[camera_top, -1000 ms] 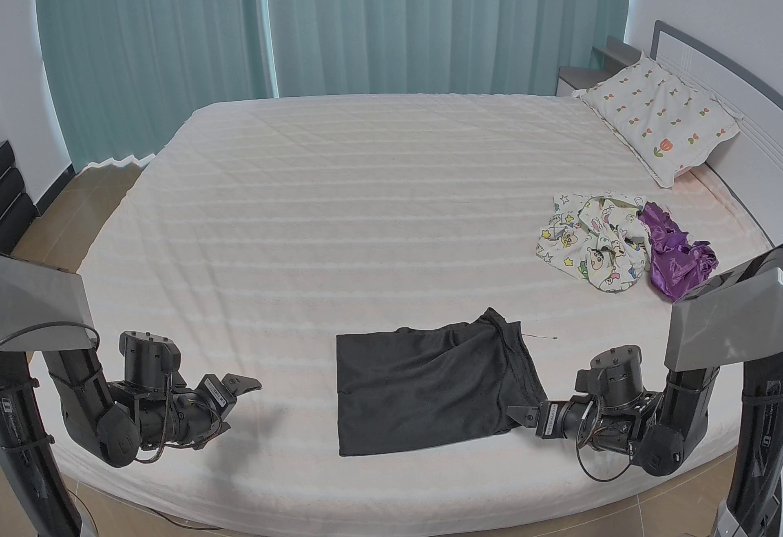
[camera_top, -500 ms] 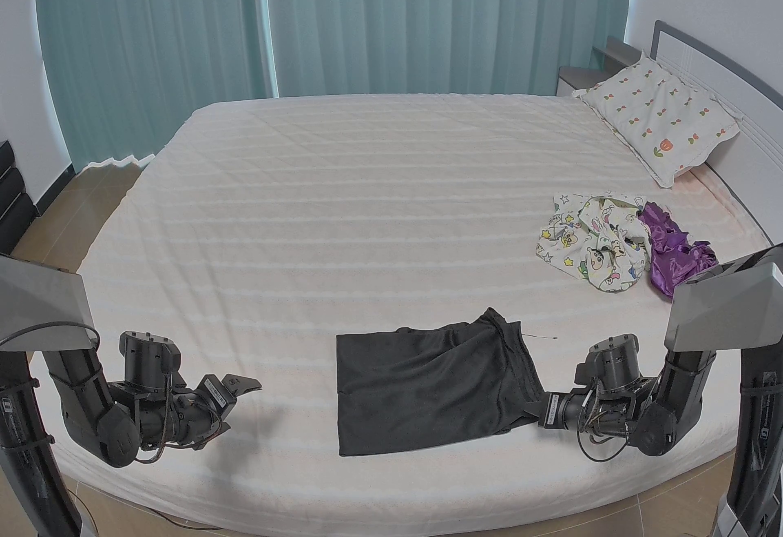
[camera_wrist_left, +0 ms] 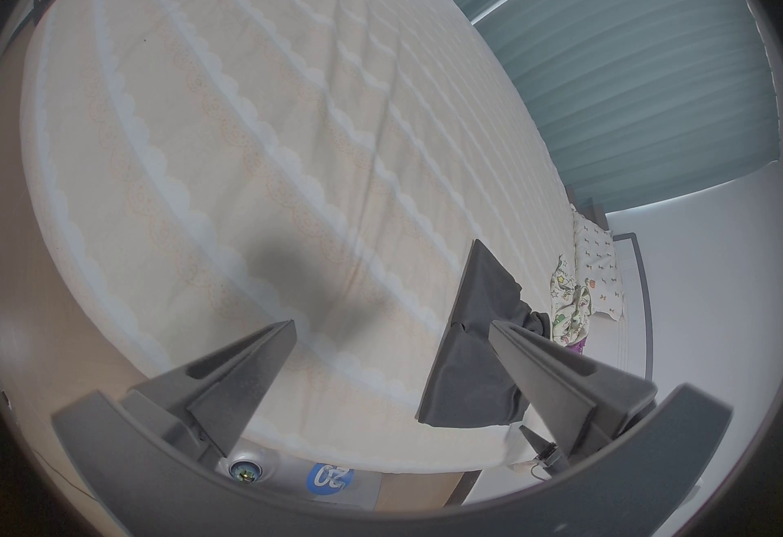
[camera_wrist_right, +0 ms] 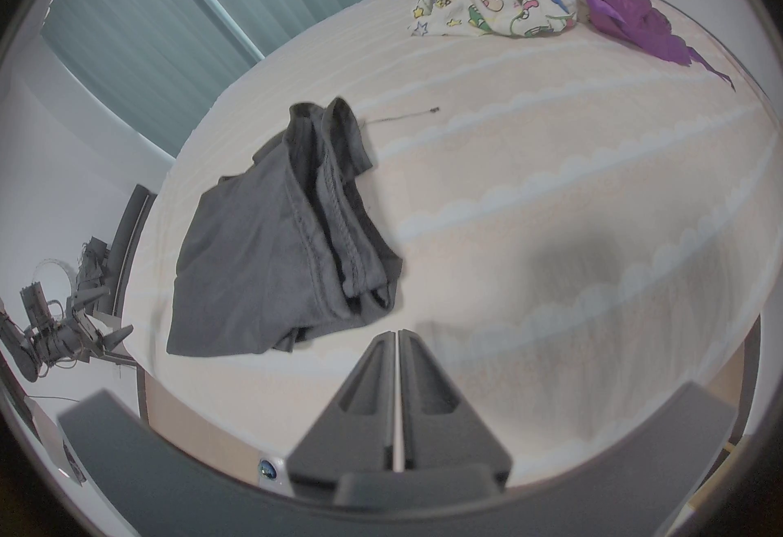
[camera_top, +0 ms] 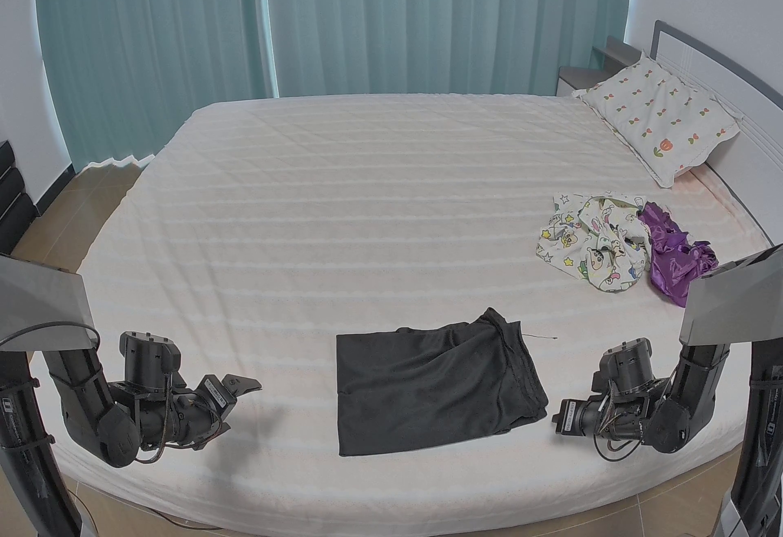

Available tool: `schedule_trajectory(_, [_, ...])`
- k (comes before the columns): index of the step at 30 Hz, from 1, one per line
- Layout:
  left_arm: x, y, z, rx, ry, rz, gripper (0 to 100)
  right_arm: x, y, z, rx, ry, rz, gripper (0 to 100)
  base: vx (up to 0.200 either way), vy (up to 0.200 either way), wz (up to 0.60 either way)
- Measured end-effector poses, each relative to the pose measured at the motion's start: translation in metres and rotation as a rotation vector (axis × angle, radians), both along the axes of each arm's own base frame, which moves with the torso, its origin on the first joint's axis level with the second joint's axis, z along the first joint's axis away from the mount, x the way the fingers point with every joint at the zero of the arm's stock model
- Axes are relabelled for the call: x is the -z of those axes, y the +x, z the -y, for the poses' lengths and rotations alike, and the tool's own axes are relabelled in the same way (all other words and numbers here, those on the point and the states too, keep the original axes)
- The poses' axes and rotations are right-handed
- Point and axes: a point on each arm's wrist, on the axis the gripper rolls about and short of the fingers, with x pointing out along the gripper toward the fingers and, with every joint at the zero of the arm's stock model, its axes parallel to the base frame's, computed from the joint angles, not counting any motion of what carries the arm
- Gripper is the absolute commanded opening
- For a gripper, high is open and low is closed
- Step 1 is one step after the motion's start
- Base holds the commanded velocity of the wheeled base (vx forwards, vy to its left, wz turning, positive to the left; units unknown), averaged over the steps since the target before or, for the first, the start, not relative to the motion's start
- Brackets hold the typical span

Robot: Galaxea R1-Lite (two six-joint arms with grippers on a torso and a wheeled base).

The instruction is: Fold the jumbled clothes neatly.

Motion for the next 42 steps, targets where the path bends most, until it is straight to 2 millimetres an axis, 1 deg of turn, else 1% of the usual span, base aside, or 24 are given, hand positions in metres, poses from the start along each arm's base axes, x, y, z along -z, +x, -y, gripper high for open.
schedule_trajectory(7, [0.001, 0.0, 0.0, 0.001, 0.0, -0.001, 100, -0.013, 0.006, -0.004, -0.013, 0.038, 0.081, 100, 0.0, 0.0, 0.0])
schedule_trajectory(12, [0.001, 0.0, 0.0, 0.001, 0.002, 0.0, 100, -0.03, 0.015, -0.022, -0.02, 0.12, 0.137, 100, 0.0, 0.0, 0.0])
schedule_trajectory(15, [0.001, 0.0, 0.0, 0.001, 0.003, 0.0, 100, -0.035, 0.019, -0.037, -0.026, 0.153, 0.113, 100, 0.0, 0.0, 0.0])
schedule_trajectory(19, [0.001, 0.0, 0.0, 0.001, 0.003, 0.0, 100, -0.03, 0.024, -0.045, -0.043, 0.139, 0.096, 100, 0.0, 0.0, 0.0])
schedule_trajectory(21, [0.001, 0.0, 0.0, 0.001, 0.003, 0.0, 100, -0.024, 0.027, -0.042, -0.055, 0.111, 0.09, 100, 0.0, 0.0, 0.0])
schedule_trajectory(26, [0.001, 0.0, 0.0, 0.002, 0.003, -0.001, 100, -0.015, 0.031, -0.035, -0.057, 0.073, 0.076, 100, 0.0, 0.0, 0.0])
schedule_trajectory(37, [0.001, 0.0, 0.0, 0.002, 0.003, -0.001, 100, -0.003, 0.037, -0.033, -0.094, 0.016, 0.078, 100, 0.0, 0.0, 0.0])
schedule_trajectory(38, [0.001, 0.0, 0.0, 0.002, 0.003, -0.001, 100, -0.001, 0.038, -0.033, -0.094, 0.013, 0.076, 0, 0.0, 0.0, 0.0])
schedule_trajectory(42, [0.001, 0.0, 0.0, 0.002, 0.003, -0.001, 100, 0.004, 0.04, -0.033, -0.081, 0.01, 0.076, 0, 0.0, 0.0, 0.0])
